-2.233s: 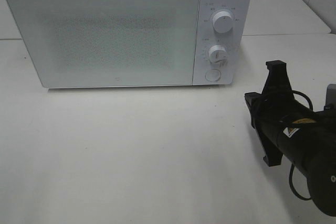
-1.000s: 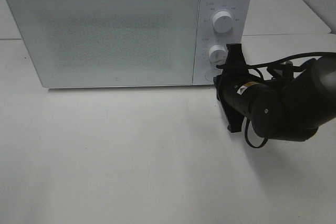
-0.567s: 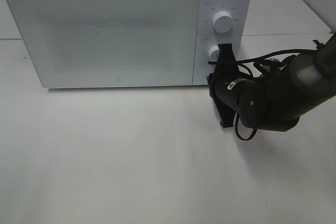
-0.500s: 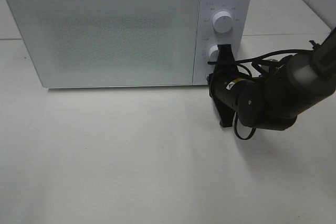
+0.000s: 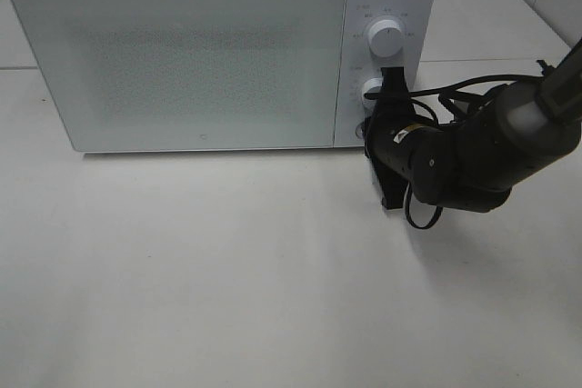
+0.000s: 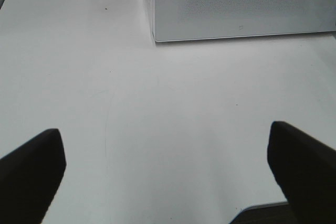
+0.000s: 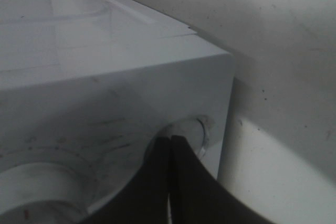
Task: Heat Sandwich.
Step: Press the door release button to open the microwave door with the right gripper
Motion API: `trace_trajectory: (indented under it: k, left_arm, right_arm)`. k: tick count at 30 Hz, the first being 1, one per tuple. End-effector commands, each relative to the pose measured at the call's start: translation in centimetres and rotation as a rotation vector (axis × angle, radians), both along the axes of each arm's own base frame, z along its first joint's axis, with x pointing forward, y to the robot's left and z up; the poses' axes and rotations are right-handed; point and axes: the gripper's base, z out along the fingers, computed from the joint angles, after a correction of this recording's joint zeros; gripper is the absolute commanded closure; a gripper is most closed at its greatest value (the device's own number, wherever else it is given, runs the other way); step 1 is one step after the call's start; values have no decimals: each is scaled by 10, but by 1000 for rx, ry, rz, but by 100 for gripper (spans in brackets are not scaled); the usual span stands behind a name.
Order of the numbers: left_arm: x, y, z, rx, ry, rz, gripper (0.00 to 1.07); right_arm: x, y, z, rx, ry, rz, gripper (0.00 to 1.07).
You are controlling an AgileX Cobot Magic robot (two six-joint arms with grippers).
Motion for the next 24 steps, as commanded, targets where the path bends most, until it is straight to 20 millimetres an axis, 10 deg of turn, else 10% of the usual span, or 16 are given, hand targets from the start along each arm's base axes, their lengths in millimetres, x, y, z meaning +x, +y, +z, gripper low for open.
trace_trajectory:
  k: [1, 24]
  left_arm:
    - [-3, 0, 0, -5, -27, 6, 3]
    - [-3, 0, 0, -5, -27, 6, 3]
  right_arm:
    - [8, -2, 9, -4, -74, -20, 107]
    - [52, 11, 34, 19, -413, -99, 107]
